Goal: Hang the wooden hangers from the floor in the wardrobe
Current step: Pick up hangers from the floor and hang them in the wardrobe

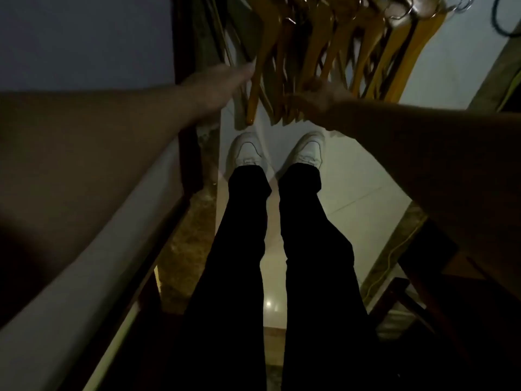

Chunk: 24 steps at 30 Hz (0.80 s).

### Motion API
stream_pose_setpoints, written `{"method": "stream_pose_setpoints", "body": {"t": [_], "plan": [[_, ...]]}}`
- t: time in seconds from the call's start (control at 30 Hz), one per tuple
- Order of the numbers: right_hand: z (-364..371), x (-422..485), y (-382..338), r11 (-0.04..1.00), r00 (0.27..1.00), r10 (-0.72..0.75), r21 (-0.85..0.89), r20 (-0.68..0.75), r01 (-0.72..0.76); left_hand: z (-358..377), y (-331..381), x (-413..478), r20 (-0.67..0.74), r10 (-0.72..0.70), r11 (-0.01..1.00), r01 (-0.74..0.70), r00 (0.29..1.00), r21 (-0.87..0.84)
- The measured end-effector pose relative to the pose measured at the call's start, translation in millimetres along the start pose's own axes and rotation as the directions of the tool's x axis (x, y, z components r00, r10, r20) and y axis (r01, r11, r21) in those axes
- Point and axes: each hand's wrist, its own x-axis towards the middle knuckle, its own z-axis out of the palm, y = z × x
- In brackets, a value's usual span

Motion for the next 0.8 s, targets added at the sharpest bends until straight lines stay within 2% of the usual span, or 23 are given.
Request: {"method": "stream_pose_setpoints", "body": {"t": [0.23, 0.43, 0.8], "plan": [[22.1, 80.3, 25.9, 0.994, 0.997, 0.075, 0.075, -0.009, -0.074, 31.5, -33.2, 91.4, 0.016, 0.011, 0.999, -0.012, 1.0, 0.044], [34.1, 146.7, 42.8, 0.982, 0.996, 0.087, 0.171, -0.028, -0.081, 45.9, -47.7, 163.2, 0.029, 0.049, 0.997, -0.051, 0.998, 0.066], [28.7, 247.2, 42.7, 0.984, 0.992, 0.079, 0.168, -0.095, -0.062, 48.8, -35.3, 260.6, -0.091, 0.075, 0.997, -0.078, 0.993, -0.023]]}}
